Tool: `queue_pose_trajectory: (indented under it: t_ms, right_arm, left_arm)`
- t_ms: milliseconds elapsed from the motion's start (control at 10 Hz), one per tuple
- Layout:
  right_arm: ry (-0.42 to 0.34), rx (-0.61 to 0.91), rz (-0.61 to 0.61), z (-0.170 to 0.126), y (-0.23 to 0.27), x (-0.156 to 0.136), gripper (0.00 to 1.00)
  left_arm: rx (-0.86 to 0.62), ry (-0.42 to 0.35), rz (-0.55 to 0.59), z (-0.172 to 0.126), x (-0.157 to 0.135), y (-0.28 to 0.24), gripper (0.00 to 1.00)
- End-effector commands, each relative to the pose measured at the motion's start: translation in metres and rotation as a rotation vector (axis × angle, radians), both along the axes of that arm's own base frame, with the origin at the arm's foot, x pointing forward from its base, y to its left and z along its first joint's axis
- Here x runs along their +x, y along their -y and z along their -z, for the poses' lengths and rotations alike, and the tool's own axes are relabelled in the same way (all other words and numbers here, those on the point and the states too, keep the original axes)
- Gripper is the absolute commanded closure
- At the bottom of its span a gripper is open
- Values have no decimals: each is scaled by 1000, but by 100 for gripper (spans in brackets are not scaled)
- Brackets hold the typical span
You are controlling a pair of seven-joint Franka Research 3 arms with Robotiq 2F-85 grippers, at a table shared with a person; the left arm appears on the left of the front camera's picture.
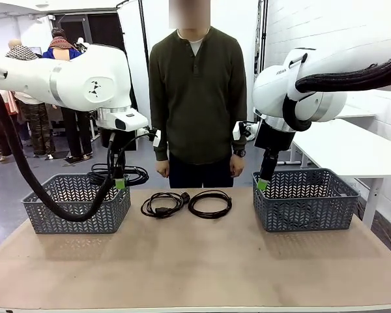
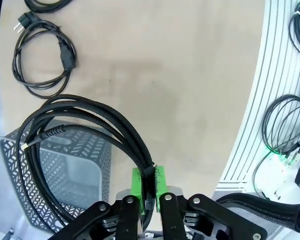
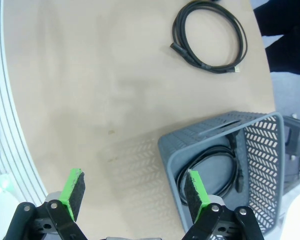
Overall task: Organize the cables according to human instructions.
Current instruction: Pick up a bundle of cables and place it in the basket indicated by the human.
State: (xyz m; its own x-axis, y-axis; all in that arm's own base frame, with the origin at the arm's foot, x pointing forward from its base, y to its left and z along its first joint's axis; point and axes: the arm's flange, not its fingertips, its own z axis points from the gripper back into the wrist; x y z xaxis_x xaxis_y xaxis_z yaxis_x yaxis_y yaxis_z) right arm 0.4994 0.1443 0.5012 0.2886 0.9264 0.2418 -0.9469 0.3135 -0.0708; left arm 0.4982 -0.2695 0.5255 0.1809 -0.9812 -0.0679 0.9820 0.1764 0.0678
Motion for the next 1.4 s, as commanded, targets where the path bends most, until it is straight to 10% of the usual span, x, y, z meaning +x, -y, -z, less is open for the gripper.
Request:
queue_pose_trajectory:
  t_ms: [0, 1300]
  right_arm:
    - [-1, -16, 6, -1, -1, 0, 0]
    - [-1, -16, 6, -1, -1, 0, 0]
  left_arm:
    - [1, 5, -17, -1, -1, 4, 100]
    - [3, 37, 67, -6, 53, -130, 100]
